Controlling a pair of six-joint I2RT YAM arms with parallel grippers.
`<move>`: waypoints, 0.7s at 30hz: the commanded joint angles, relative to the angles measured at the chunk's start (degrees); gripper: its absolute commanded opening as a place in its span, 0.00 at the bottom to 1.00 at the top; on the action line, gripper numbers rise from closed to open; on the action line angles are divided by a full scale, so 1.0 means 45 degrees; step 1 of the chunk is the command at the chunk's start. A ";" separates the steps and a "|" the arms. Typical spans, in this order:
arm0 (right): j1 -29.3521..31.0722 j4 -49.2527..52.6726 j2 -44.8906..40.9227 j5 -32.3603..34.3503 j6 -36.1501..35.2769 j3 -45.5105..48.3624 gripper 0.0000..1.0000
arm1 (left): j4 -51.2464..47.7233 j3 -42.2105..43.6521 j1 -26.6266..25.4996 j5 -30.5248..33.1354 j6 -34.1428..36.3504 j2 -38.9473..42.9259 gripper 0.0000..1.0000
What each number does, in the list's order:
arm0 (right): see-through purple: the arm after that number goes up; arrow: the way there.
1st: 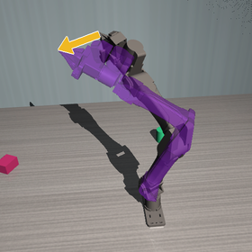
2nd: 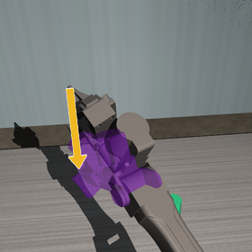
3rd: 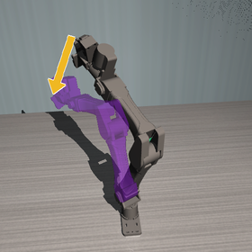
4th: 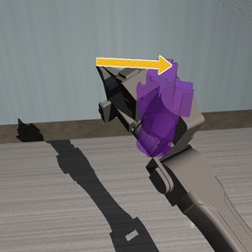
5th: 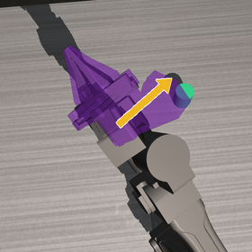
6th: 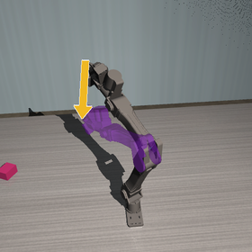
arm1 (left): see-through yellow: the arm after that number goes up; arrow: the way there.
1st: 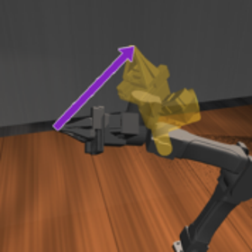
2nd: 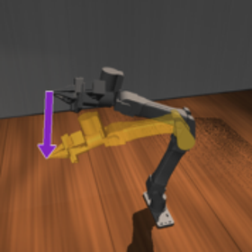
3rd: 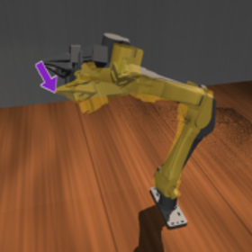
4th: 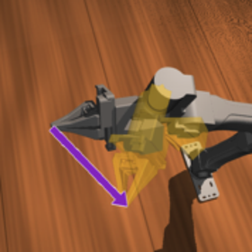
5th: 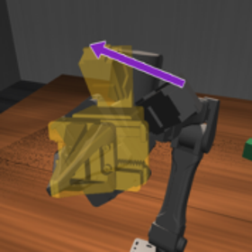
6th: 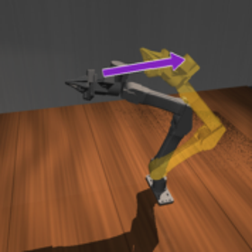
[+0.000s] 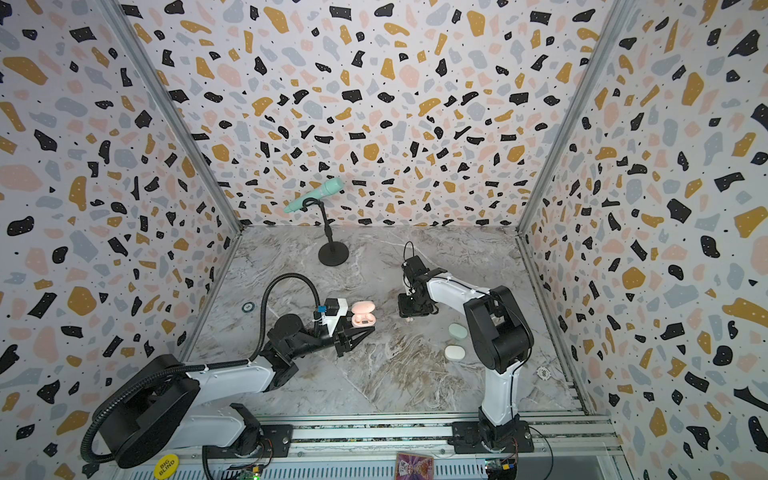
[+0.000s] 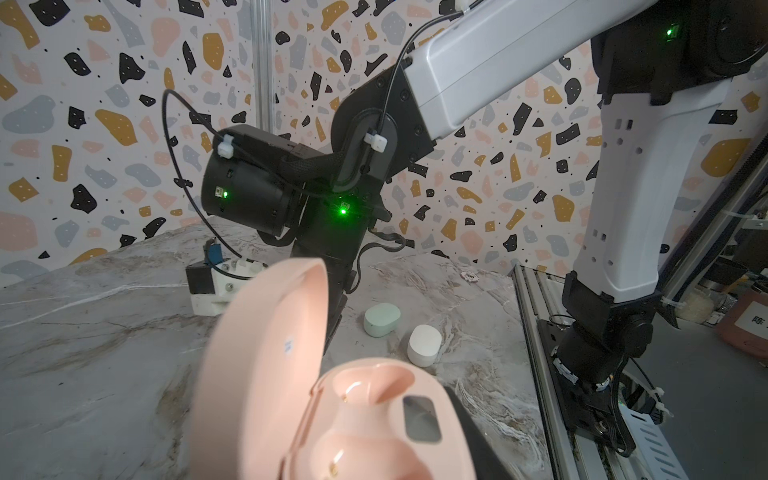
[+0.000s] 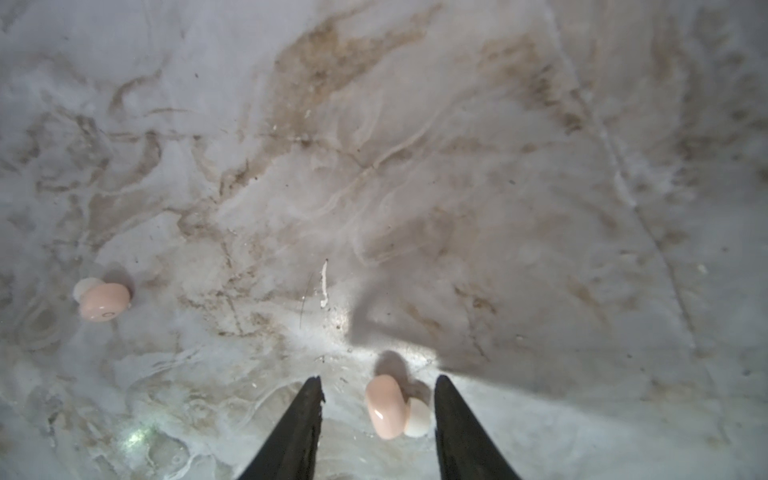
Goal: Insert the wireless bluetooth earbuds into the charging case
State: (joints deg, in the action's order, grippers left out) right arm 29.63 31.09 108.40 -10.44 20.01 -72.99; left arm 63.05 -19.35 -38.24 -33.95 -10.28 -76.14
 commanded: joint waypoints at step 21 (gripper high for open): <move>0.0302 0.1099 0.0384 -0.0012 -0.0787 -0.0747 0.39 | 0.0697 0.0103 0.0104 -0.0052 -0.0060 0.0183 0.44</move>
State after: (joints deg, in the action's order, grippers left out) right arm 30.57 34.09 110.65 -10.66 16.73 -74.48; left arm 63.05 -19.35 -38.24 -33.95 -10.31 -76.14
